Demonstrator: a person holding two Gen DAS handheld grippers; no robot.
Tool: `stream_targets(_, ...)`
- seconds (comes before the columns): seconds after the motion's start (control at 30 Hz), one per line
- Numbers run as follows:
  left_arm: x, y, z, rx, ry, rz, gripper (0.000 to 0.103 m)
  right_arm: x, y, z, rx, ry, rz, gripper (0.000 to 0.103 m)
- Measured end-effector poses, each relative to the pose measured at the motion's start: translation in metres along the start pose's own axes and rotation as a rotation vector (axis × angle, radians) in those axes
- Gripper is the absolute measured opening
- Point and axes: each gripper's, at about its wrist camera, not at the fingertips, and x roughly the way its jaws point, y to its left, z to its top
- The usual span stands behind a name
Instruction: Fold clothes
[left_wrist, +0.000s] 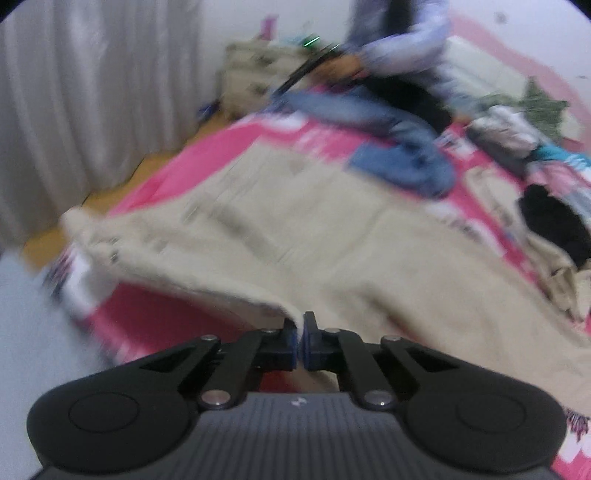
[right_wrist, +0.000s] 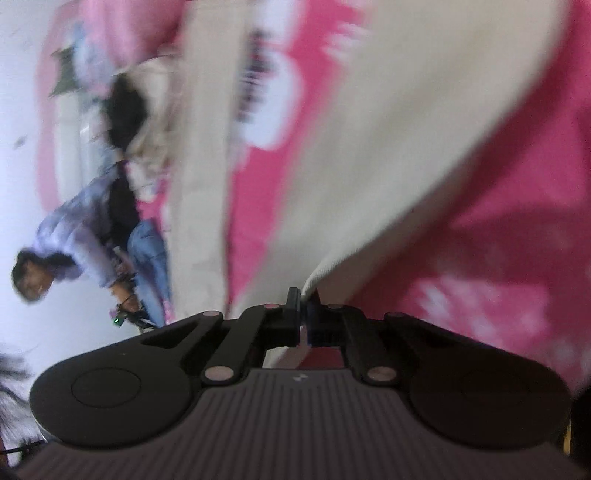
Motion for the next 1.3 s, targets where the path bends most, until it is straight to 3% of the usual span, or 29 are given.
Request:
stream_targets(0.17, 0.045, -0.050, 0.038, 0.012, -0.066, -0.043, 0.004, 0.025, 0.052, 0.051, -0.158, -0.034, 0.080, 0.001)
stream_targets(0.37, 0.113, -0.106, 0.080, 0.063, -0.069, -0.028, 0.004, 0.065, 0.103, 0.114, -0.194, -0.056, 0.145, 0.001)
stream_targets(0.6, 0.184, -0.164, 0.107, 0.190, -0.064, 0.003, 0.004, 0.112, 0.130, 0.166, -0.227, -0.064, 0.120, 0.001)
stream_targets(0.67, 0.200, -0.174, 0.111, 0.202, -0.048, 0.008, 0.004, 0.120, 0.133, 0.178, -0.233, -0.061, 0.108, 0.001)
stream_targets(0.8, 0.241, -0.175, 0.108, 0.227, 0.075, 0.022, 0.005, 0.144, 0.142, 0.196, -0.284, -0.061, 0.117, 0.002)
stream_targets(0.9, 0.271, -0.176, 0.106, 0.246, 0.170, 0.032, 0.015, 0.174, 0.139, 0.212, -0.304, -0.036, 0.081, 0.006)
stream_targets(0.97, 0.270, -0.169, 0.109, 0.214, 0.191, -0.003, 0.017, 0.185, 0.126, 0.225, -0.200, 0.016, 0.096, 0.006)
stream_targets(1.0, 0.265, -0.165, 0.112, 0.196, 0.201, -0.035, 0.024, 0.190, 0.118, 0.232, -0.136, 0.045, 0.111, 0.007)
stream_targets(1.03, 0.258, -0.159, 0.116, 0.172, 0.206, -0.080, 0.033, 0.188, 0.114, 0.236, -0.095, 0.054, 0.137, 0.015)
stream_targets(1.13, 0.234, -0.140, 0.128, 0.101, 0.208, -0.185, 0.043, 0.166, 0.108, 0.241, -0.030, 0.036, 0.234, 0.062)
stream_targets(1.2, 0.215, -0.120, 0.134, 0.026, 0.221, -0.252, 0.043, 0.149, 0.107, 0.242, -0.016, 0.024, 0.293, 0.065)
stream_targets(1.3, 0.184, -0.083, 0.137, -0.067, 0.215, -0.277, 0.044, 0.131, 0.107, 0.235, -0.002, 0.090, 0.321, 0.065)
